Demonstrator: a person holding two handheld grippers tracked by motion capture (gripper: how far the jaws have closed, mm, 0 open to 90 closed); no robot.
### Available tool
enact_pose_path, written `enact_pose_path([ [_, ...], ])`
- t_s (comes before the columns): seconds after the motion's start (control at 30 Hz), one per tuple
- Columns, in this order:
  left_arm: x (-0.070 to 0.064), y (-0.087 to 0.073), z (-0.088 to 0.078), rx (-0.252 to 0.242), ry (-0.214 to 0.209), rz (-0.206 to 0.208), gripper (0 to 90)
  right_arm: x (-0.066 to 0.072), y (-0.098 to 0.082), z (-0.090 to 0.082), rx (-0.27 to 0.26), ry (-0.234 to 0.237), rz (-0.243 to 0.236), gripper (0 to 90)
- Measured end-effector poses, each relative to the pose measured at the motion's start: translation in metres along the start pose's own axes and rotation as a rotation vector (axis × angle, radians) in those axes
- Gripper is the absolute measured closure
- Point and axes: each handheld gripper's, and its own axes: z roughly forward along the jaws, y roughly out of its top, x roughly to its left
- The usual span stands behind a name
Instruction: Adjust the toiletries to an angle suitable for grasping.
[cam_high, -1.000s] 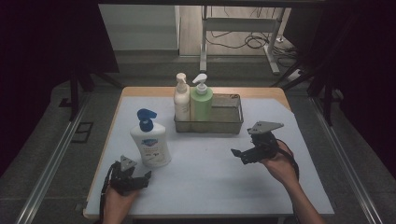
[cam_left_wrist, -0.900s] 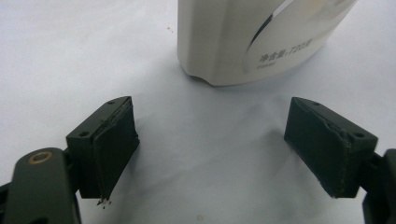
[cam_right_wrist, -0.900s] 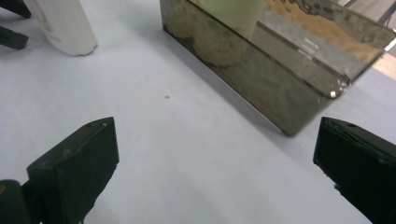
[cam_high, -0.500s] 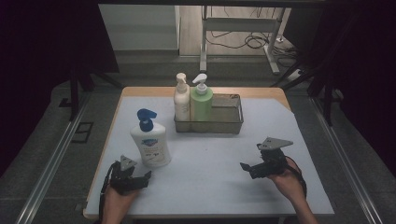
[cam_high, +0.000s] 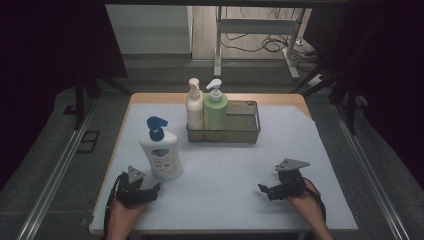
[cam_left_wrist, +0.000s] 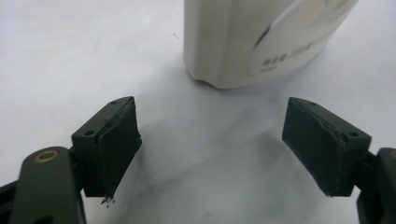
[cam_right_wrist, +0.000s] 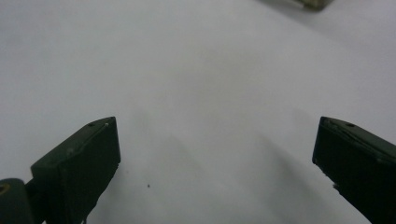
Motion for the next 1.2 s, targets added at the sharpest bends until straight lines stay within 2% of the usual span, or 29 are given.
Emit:
enact_pose_path([
  [0.13,0.003,0.002,-0.003,-0.009,0.001,0.002,22.4,0.000,-0.007,0.007,0.026,-0.003,0.001,0.4],
  [0.27,0.006,0.004,-0.005,-0.010,-0.001,0.009,24.4,0.000,-0.008,0.009,0.029,-0.004,0.005,0.1],
  [0.57,0.019,0.010,-0.009,-0.035,0.004,-0.018,30.9,0.000,-0.009,0.009,0.025,-0.004,0.003,0.0],
  [0.93,0.035,0.031,-0.005,-0.036,0.027,0.011,44.4,0.000,-0.009,0.009,0.025,-0.003,0.004,0.0],
  [1.1,0.042,0.041,0.002,-0.028,0.001,0.015,55.6,0.000,-0.009,0.009,0.025,-0.001,0.005,0.0],
  [1.2,0.047,0.044,0.008,-0.027,-0.034,0.015,61.9,0.000,-0.009,0.009,0.025,-0.001,0.006,0.0],
])
